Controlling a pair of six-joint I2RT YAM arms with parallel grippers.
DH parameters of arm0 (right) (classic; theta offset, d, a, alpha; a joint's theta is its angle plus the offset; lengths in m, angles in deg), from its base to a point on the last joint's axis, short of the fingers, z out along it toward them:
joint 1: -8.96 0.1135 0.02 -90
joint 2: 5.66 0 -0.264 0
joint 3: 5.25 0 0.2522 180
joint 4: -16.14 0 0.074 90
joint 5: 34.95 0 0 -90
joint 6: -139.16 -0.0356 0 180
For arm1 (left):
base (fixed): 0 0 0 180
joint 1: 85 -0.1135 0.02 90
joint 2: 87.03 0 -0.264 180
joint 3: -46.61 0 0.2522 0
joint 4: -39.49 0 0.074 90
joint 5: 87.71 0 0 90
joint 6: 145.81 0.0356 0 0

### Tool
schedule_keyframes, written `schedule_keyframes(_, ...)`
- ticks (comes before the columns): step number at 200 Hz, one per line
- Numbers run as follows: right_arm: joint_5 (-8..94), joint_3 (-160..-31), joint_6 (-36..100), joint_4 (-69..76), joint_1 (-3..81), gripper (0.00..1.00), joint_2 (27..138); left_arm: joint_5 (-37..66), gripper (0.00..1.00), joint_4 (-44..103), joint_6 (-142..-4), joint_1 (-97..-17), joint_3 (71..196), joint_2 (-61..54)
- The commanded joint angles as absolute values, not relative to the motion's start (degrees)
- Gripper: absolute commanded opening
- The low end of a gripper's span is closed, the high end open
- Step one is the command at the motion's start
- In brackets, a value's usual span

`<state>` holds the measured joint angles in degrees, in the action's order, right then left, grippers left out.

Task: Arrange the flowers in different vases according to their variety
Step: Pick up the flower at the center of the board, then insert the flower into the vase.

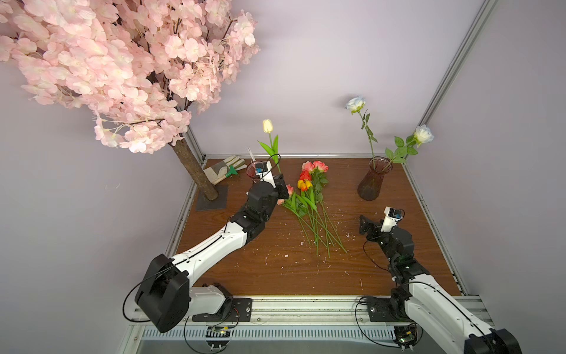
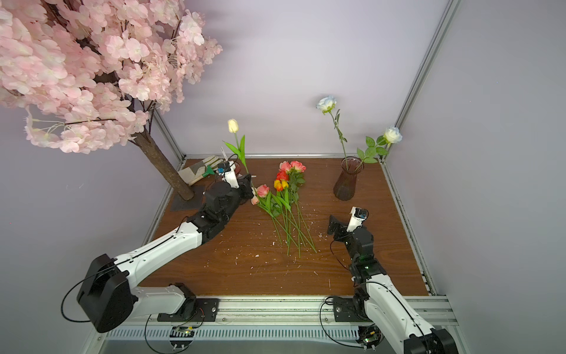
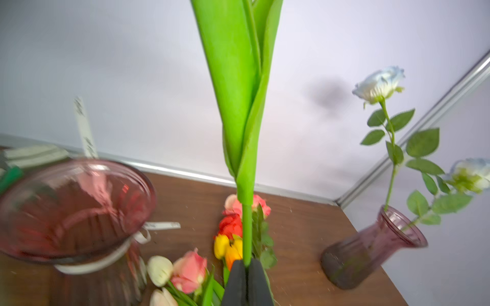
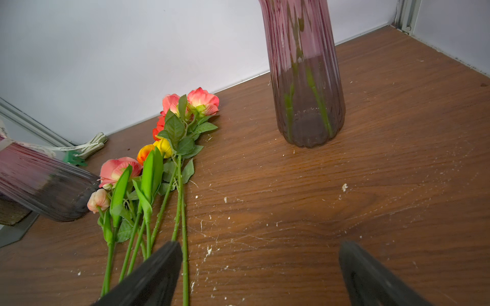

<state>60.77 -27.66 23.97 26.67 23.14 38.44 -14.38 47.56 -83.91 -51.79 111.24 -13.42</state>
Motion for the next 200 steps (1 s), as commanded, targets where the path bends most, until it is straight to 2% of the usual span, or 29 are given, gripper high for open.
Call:
schedule_keyframes(1,60.86,-28.13,23.23,29.62,23.41,1.0,38.82,-16.7,0.01,46.28,-74.33,-55.49,116.11,-14.74)
schedule_keyframes(50,60.83,-27.88,23.23,30.24,23.42,1.0,39.26,-17.26,0.01,46.38,-66.87,-62.21,125.97,-10.44)
schedule_keyframes(88,60.94,-27.8,23.32,30.39,23.42,1.0,39.61,-18.7,0.01,49.31,-60.02,-64.34,131.58,-4.17)
schedule_keyframes(138,60.46,-27.83,23.38,30.42,23.43,1.0,39.42,-19.86,0.01,56.41,-57.0,-65.99,126.77,-1.87)
schedule_keyframes(188,58.57,-26.7,21.96,32.52,23.38,1.0,39.66,-21.18,0.01,60.87,-60.7,-66.28,118.45,-2.66)
schedule_keyframes(194,58.41,-26.66,21.75,32.73,23.39,0.99,40.07,-21.66,0.03,60.89,-61.7,-66.34,117.75,-3.16)
schedule_keyframes(200,58.22,-26.82,21.67,32.79,23.4,1.0,40.49,-21.85,0.11,60.7,-62.7,-66.28,117.13,-3.83)
